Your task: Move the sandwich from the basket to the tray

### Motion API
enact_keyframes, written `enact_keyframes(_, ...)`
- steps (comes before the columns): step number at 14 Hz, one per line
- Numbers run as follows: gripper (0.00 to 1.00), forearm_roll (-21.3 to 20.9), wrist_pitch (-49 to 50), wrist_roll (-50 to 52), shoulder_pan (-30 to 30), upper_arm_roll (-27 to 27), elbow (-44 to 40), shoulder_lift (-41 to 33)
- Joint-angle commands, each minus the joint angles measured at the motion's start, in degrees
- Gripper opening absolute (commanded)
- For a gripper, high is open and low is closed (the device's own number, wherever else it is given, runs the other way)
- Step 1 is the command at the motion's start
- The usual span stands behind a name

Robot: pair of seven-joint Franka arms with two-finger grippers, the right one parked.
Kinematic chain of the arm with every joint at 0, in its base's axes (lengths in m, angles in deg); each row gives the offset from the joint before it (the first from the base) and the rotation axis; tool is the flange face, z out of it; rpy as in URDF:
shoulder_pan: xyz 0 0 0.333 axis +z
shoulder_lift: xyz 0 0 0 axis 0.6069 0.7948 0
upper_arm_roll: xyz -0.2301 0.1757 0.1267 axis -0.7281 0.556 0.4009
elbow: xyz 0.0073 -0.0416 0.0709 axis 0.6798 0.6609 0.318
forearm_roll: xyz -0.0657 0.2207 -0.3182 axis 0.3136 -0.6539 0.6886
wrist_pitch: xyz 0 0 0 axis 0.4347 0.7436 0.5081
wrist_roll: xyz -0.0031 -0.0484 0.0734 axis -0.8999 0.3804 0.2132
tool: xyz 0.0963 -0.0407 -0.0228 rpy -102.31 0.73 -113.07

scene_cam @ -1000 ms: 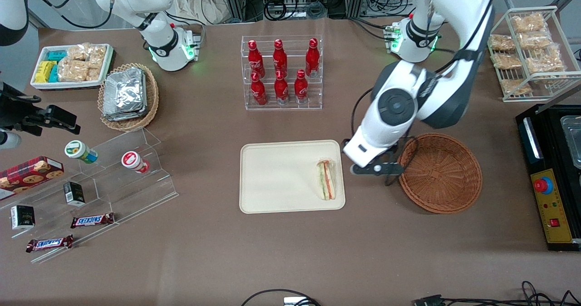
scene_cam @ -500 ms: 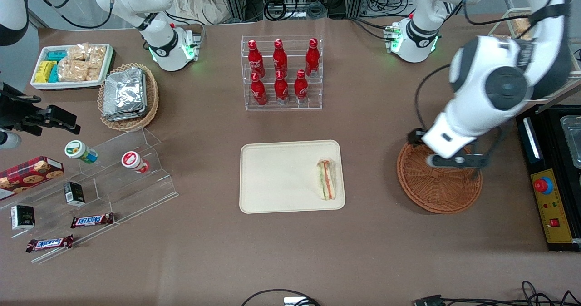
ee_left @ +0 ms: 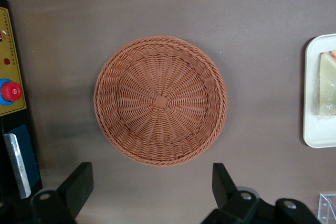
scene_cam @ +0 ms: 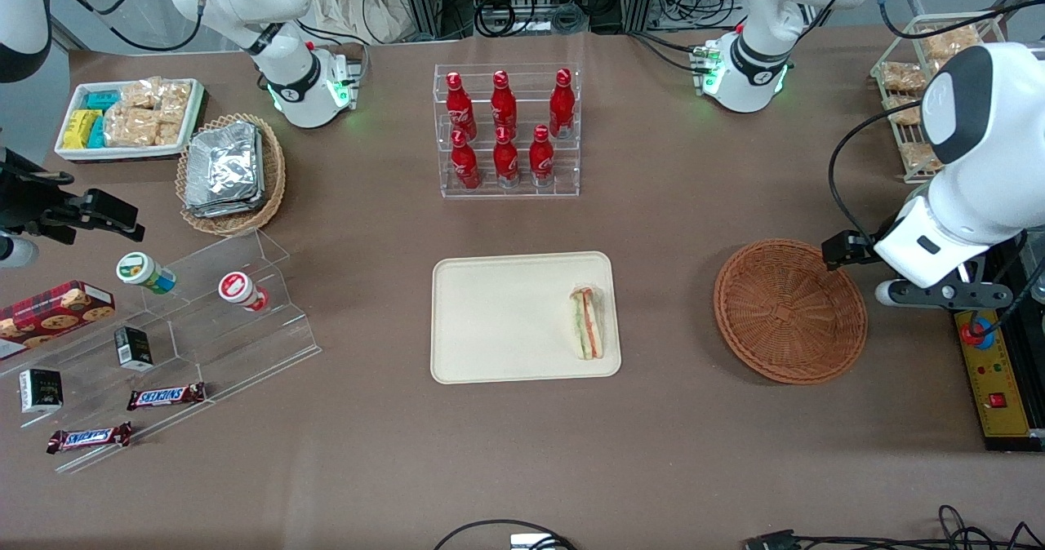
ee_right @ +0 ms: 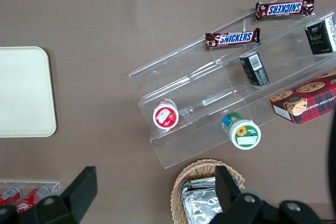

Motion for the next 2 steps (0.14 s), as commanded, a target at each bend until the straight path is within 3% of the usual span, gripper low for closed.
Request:
enact_keyframes(1,1.00,-0.1,2.7,0.0,-0.2,0.3,-5.4,3.7)
enact_keyframes(2,1.00,-0.1,2.7,0.0,-0.2,0.3,-5.3,3.6)
